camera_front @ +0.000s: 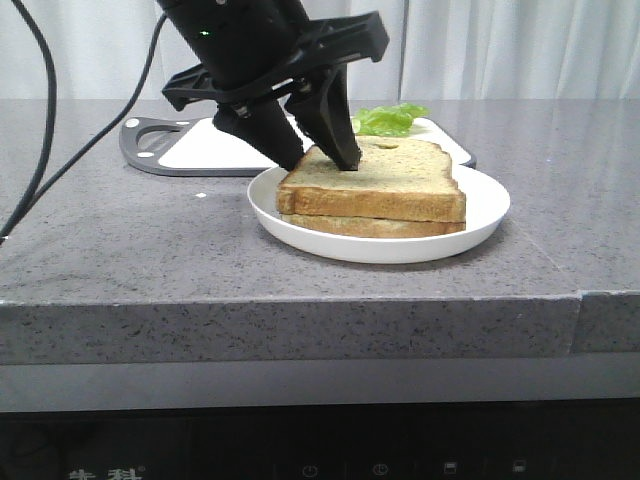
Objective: Left arm grabs bread, right arm adds lettuce
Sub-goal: 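Lower the left gripper onto the top bread slice and close it, then lift the top bread slice with the left gripper and move it aside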
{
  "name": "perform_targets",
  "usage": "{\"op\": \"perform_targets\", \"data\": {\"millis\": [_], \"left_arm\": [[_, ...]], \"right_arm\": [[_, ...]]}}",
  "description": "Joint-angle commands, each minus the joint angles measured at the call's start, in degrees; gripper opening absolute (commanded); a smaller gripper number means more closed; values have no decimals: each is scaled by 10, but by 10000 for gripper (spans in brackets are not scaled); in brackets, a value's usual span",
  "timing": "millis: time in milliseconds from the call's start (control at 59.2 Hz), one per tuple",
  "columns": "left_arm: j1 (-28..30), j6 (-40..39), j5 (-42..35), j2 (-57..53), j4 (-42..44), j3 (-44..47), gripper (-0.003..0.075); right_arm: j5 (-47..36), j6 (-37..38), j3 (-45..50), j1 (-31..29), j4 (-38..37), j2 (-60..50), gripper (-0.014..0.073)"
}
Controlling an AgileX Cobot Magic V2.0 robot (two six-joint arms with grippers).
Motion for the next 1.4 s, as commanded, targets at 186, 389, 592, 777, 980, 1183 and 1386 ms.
{"op": "perform_targets", "data": {"millis": [186,389,592,777,980,1183,1386], "left_arm": [[-1,-4,-8,-15,-7,-16,83],[1,-4,-3,-16,11,-16,-20],[14,-4,-22,-46,11,-16,-21],[21,-4,-45,-89,9,-16,-20],[26,-4,-94,-129,26,-4,-21],[26,-4,-246,-227,98,105,-21],[38,-4,-339,-358,148,246,-21]], "right_arm": [[-48,-6,-19,-2,2,10,566],[-48,-6,-19,-2,2,10,566],[-48,-6,-19,-2,2,10,566],[-48,-6,-19,-2,2,10,566],[-48,-6,-19,-2,2,10,566],[-48,-6,-19,-2,2,11,566],[-42,-6,-20,-2,2,48,566]]}}
